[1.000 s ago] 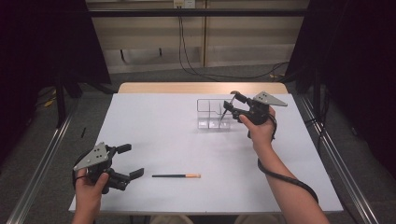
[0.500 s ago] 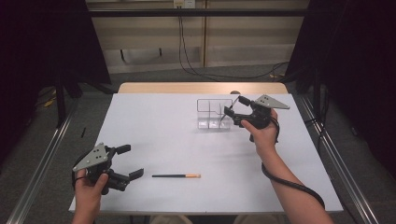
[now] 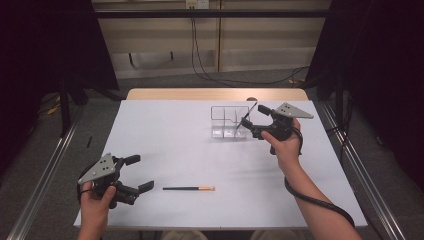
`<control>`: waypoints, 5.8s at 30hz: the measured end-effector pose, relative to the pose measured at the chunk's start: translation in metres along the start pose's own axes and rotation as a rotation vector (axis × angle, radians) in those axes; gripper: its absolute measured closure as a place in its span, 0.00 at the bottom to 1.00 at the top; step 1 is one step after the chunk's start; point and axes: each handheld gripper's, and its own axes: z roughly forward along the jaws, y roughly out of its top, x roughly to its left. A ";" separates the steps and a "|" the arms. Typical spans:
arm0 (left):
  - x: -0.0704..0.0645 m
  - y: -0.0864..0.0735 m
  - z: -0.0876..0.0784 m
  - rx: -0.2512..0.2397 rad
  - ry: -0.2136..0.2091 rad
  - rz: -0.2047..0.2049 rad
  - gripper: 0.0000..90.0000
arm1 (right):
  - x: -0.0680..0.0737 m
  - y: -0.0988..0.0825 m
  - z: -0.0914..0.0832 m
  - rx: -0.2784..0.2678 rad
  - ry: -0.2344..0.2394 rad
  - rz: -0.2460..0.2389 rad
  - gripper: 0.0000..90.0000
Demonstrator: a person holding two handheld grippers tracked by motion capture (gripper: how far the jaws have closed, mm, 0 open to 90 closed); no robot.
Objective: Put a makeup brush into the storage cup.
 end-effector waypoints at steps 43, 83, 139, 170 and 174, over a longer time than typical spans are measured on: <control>-0.003 0.006 0.000 -0.021 0.004 0.004 0.00 | 0.013 0.000 -0.040 0.040 0.057 -0.060 0.03; -0.001 0.005 0.002 -0.017 0.003 0.008 0.00 | 0.008 -0.015 -0.088 0.078 0.050 -0.096 0.03; -0.002 0.006 0.003 -0.005 0.005 0.014 0.00 | -0.001 -0.040 -0.146 0.108 0.025 -0.105 0.03; -0.002 0.006 0.004 -0.001 0.005 0.019 0.00 | -0.009 -0.053 -0.178 0.111 -0.002 -0.094 0.03; -0.002 0.006 0.005 0.000 0.004 0.018 0.00 | -0.009 -0.054 -0.180 0.111 -0.004 -0.091 0.03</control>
